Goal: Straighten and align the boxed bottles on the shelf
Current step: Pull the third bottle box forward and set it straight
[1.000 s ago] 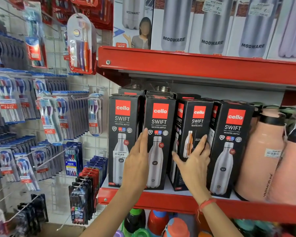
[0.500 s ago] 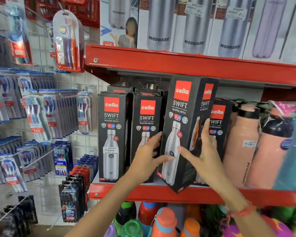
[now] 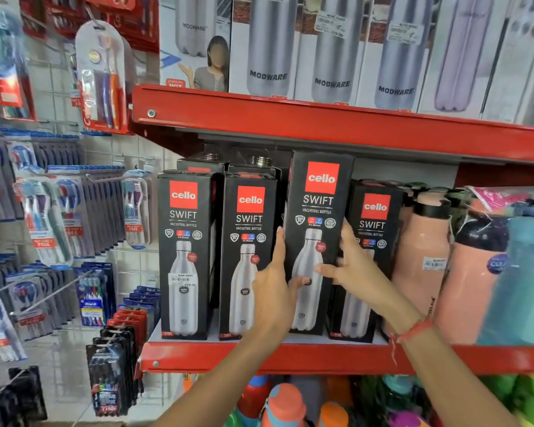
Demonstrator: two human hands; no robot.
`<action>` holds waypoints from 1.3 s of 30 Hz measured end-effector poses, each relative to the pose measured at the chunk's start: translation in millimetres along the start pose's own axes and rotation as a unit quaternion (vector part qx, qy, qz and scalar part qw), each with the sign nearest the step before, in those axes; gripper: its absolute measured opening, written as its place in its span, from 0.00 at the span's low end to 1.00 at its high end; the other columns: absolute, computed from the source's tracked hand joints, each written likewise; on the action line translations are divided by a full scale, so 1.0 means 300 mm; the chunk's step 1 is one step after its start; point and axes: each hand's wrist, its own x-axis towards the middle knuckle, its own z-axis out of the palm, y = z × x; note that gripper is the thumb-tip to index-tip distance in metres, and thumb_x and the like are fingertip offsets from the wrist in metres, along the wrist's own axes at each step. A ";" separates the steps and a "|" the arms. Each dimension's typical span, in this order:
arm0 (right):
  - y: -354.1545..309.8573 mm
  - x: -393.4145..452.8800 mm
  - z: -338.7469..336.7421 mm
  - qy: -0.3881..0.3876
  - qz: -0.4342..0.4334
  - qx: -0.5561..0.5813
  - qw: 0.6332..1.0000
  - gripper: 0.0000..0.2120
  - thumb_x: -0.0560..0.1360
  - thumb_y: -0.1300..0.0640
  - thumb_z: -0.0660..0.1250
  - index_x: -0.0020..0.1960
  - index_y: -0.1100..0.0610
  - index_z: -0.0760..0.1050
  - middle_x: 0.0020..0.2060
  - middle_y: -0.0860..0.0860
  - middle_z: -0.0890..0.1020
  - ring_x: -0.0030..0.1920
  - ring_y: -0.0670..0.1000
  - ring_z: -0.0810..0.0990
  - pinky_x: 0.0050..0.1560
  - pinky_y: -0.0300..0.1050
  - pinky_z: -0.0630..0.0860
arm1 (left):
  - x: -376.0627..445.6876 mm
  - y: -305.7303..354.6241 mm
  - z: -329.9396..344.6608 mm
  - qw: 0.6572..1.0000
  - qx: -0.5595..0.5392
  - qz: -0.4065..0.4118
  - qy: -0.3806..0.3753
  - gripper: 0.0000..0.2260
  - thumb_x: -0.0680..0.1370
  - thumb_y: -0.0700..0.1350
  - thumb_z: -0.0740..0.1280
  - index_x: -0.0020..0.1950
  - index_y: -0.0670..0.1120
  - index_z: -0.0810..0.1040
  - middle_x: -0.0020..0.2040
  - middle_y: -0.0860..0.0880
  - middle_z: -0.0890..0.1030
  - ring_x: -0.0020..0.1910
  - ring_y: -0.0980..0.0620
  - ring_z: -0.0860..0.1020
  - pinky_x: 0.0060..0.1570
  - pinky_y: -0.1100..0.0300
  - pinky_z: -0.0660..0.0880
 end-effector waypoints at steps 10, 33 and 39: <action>0.113 0.033 0.111 0.073 0.021 -0.008 0.997 0.50 0.70 0.70 0.69 0.77 0.45 0.42 0.57 0.33 0.69 0.54 0.43 0.72 0.39 0.18 0.66 | 0.000 -0.088 0.091 0.998 0.041 -0.044 -0.025 0.44 0.76 0.34 0.68 0.75 0.58 0.41 0.31 0.55 0.67 0.26 0.62 0.67 0.29 0.74 0.68; -0.098 -0.169 0.752 -0.077 0.097 0.101 0.987 0.30 0.79 0.44 0.56 0.77 0.51 0.52 0.74 0.52 0.66 0.72 0.48 0.66 0.71 0.43 0.61 | -0.181 -0.384 -0.499 0.982 -0.021 -0.182 0.050 0.30 0.78 0.64 0.46 0.78 0.56 0.53 0.79 0.53 0.58 0.78 0.55 0.53 0.76 0.52 0.51; -0.151 -0.145 0.773 -0.086 0.119 0.099 0.984 0.29 0.78 0.38 0.50 0.72 0.30 0.36 0.73 0.47 0.67 0.68 0.56 0.70 0.57 0.47 0.65 | -0.179 -0.424 -0.553 0.972 -0.099 -0.210 -0.044 0.36 0.73 0.74 0.41 0.76 0.60 0.57 0.77 0.53 0.63 0.76 0.52 0.61 0.77 0.50 0.54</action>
